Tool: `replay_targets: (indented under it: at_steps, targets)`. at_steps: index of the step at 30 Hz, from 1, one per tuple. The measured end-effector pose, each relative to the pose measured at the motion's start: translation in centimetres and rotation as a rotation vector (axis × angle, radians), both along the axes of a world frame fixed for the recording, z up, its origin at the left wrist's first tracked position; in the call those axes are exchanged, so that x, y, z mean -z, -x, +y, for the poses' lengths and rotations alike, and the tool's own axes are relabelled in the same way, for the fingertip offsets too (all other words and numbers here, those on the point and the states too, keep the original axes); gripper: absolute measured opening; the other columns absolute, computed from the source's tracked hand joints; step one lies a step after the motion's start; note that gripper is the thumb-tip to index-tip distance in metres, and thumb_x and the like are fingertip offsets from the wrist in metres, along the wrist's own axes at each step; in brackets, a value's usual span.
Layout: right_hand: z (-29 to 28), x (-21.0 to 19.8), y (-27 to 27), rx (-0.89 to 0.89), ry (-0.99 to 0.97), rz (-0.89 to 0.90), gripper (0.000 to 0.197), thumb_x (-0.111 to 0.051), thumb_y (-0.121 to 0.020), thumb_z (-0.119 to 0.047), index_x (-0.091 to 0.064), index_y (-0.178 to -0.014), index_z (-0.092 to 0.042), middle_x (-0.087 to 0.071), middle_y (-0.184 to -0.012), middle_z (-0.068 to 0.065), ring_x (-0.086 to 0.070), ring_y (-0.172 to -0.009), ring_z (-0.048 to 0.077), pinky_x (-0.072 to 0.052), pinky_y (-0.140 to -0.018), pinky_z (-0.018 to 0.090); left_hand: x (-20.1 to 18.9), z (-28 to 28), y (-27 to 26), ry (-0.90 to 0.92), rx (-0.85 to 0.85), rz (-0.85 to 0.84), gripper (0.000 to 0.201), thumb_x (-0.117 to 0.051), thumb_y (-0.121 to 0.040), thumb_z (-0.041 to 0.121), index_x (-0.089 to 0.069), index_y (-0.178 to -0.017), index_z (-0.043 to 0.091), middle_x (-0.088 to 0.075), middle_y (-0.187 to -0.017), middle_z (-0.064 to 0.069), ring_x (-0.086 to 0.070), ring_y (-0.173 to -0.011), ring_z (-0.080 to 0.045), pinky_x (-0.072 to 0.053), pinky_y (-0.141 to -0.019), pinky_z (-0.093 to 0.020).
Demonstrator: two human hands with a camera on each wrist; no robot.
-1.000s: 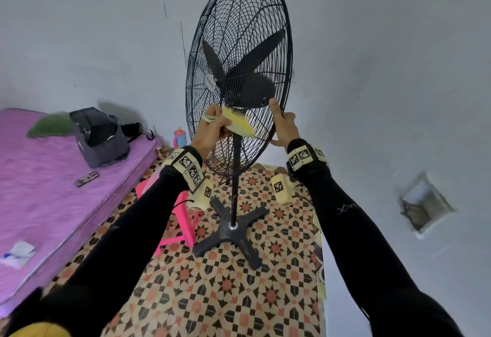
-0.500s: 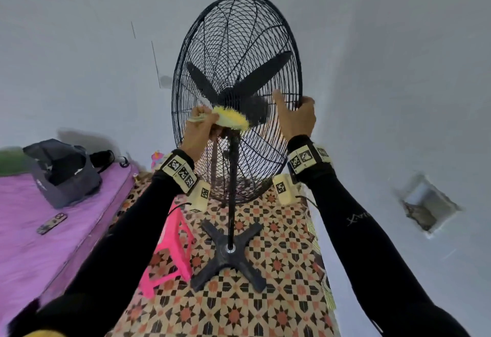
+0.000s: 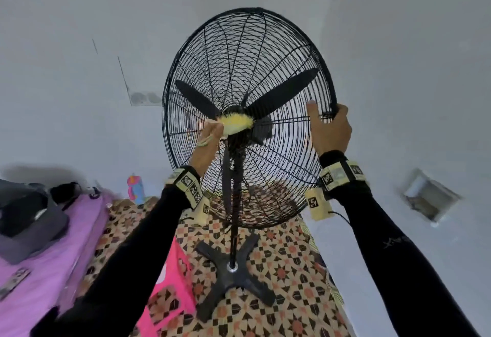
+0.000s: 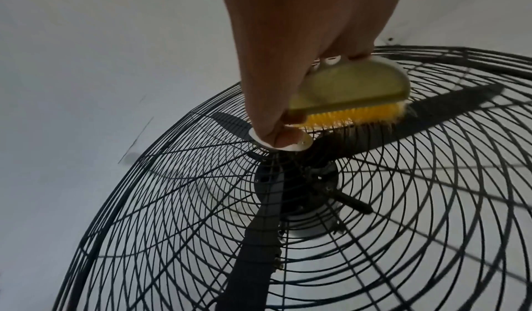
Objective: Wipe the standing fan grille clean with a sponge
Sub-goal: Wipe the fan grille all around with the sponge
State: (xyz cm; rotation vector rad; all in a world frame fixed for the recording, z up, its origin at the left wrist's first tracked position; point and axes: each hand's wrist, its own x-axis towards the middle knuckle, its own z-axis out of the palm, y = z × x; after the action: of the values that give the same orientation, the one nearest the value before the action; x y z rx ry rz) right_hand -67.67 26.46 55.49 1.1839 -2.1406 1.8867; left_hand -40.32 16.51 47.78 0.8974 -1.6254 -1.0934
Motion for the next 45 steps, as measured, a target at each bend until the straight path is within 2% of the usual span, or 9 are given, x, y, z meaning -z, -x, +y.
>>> replay_targets:
  at_steps: [3, 7, 11, 14, 16, 22, 28, 38, 45]
  targets:
    - [-0.2, -0.2, -0.5, 0.033, -0.020, 0.021, 0.065, -0.059, -0.085, -0.073, -0.053, -0.117, -0.016, -0.064, -0.100, -0.006, -0.059, -0.090, 0.018, -0.046, -0.081, 0.030, 0.1, -1.4, -0.2, 0.045, -0.039, -0.012, 0.053, -0.041, -0.107, 0.059, -0.058, -0.138, 0.020, -0.056, -0.142, -0.003, -0.055, -0.128, -0.017, -0.040, -0.115, -0.039]
    - [-0.5, -0.6, -1.4, 0.078, -0.013, 0.036, 0.071, -0.061, -0.080, -0.078, -0.054, -0.114, -0.016, -0.064, -0.095, -0.006, -0.058, -0.084, 0.016, -0.041, -0.075, 0.027, -0.7, -2.0, -0.4, 0.115, -0.075, -0.018, 0.044, -0.041, -0.112, 0.039, -0.061, -0.123, 0.001, -0.062, -0.117, -0.002, -0.058, -0.100, -0.002, -0.044, -0.075, -0.005]
    - [-0.7, -0.6, -1.3, 0.093, -0.008, 0.042, 0.068, -0.059, -0.079, -0.080, -0.053, -0.108, -0.019, -0.063, -0.091, -0.007, -0.059, -0.083, 0.017, -0.045, -0.076, 0.028, 2.3, -1.8, -0.8, 0.124, -0.065, -0.053, 0.039, -0.044, -0.111, 0.041, -0.065, -0.121, 0.011, -0.062, -0.119, 0.000, -0.060, -0.096, -0.006, -0.048, -0.080, -0.021]
    - [-0.6, 0.0, -0.2, 0.093, -0.002, 0.051, 0.064, -0.058, -0.079, -0.081, -0.049, -0.103, -0.023, -0.063, -0.091, -0.006, -0.059, -0.084, 0.018, -0.045, -0.077, 0.028, 2.1, -1.4, -0.6, 0.136, -0.092, -0.063, 0.029, -0.044, -0.112, 0.032, -0.068, -0.112, 0.016, -0.062, -0.093, 0.007, -0.044, -0.053, 0.003, -0.035, -0.049, -0.014]
    - [-0.5, 0.3, 0.4, 0.096, -0.001, 0.060, 0.065, -0.058, -0.081, -0.080, -0.052, -0.106, -0.020, -0.063, -0.093, -0.005, -0.058, -0.085, 0.019, -0.044, -0.079, 0.027, 0.1, -1.9, -0.2, 0.156, -0.182, 0.028, 0.040, -0.043, -0.112, 0.040, -0.072, -0.111, 0.012, -0.064, -0.084, 0.002, -0.042, -0.046, 0.004, -0.032, -0.043, -0.014]
    - [-0.7, 0.7, 1.1, 0.077, 0.000, 0.066, 0.063, -0.057, -0.082, -0.079, -0.050, -0.104, -0.020, -0.065, -0.092, -0.005, -0.059, -0.083, 0.018, -0.042, -0.076, 0.025, 1.1, -1.6, 2.5, 0.111, -0.199, 0.156, 0.046, -0.052, -0.105, 0.054, -0.062, -0.101, 0.009, -0.073, -0.102, -0.010, -0.068, -0.079, -0.033, -0.055, -0.059, -0.035]
    - [-0.8, 0.9, 1.6, 0.082, 0.014, 0.044, 0.066, -0.059, -0.084, -0.076, -0.056, -0.112, -0.016, -0.065, -0.095, -0.008, -0.059, -0.085, 0.015, -0.040, -0.078, 0.024, 0.2, -0.3, 3.4, -0.042, -0.109, 0.300, 0.033, -0.059, -0.105, 0.040, -0.067, -0.094, 0.010, -0.075, -0.083, 0.001, -0.067, -0.066, -0.014, -0.049, -0.051, -0.021]
    - [-0.7, 1.0, 1.3, 0.100, 0.012, 0.051, 0.070, -0.058, -0.083, -0.078, -0.056, -0.112, -0.015, -0.066, -0.092, -0.005, -0.058, -0.084, 0.017, -0.039, -0.077, 0.024, 1.6, 2.3, 4.9, -0.114, -0.170, 0.403, 0.037, -0.058, -0.106, 0.036, -0.066, -0.097, 0.002, -0.073, -0.071, -0.003, -0.063, -0.061, -0.018, -0.050, -0.055, -0.028]
    - [-0.6, 1.0, 1.2, 0.091, 0.019, 0.053, 0.070, -0.057, -0.083, -0.079, -0.056, -0.112, -0.016, -0.066, -0.095, -0.005, -0.059, -0.086, 0.016, -0.039, -0.078, 0.023, -2.9, 0.3, 4.8, -0.052, -0.168, 0.529, 0.038, -0.057, -0.107, 0.035, -0.065, -0.102, -0.002, -0.070, -0.076, -0.009, -0.064, -0.060, -0.014, -0.050, -0.051, -0.022]
